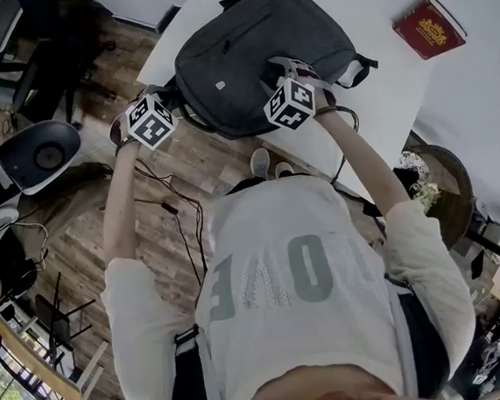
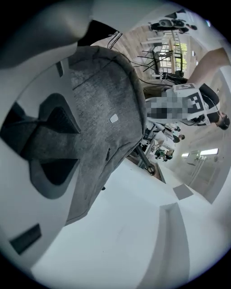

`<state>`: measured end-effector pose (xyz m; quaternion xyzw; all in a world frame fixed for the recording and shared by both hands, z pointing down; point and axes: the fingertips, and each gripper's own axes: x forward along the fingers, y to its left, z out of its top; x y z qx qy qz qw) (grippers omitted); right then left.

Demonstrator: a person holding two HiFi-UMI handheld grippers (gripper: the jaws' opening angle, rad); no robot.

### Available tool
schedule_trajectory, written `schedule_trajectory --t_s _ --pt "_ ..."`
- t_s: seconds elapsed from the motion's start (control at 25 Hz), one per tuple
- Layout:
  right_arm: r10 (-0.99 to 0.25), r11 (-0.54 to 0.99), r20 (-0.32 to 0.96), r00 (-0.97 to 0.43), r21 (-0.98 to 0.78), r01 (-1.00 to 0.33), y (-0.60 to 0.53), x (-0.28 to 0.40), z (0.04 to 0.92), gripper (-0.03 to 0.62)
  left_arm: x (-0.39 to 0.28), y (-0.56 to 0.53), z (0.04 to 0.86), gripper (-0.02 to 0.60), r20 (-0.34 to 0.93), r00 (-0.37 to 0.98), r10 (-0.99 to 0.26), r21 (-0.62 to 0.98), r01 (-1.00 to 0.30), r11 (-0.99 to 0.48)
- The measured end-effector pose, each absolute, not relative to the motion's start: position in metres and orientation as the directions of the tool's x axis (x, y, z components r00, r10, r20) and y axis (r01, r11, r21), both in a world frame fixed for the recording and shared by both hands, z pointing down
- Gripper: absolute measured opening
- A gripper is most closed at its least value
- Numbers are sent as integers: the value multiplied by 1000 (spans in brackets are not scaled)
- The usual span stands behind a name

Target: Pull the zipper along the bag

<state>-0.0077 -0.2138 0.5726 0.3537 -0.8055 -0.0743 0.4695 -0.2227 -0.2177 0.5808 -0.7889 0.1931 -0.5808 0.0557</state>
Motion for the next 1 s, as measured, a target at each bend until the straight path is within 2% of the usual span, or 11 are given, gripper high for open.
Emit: schedule_trajectory --t_s 0.24,0.52,0.8,1.0 --pt "-587 746 770 -252 393 -538 -219 -10 579 186 -222 -210 579 25 914 207 -349 -313 -186 -931" --pt "-583 741 783 -215 405 -535 -222 -9 581 181 -218 -175 583 25 931 181 -317 -289 -163 -943" --pt "-558 754 801 -218 379 -537 -222 -13 578 166 -217 -161 594 25 930 194 -312 -261 -246 -933" --pt "-584 727 790 -185 408 -553 -226 -12 578 143 -210 -153 585 25 927 209 -312 -263 -231 -937"
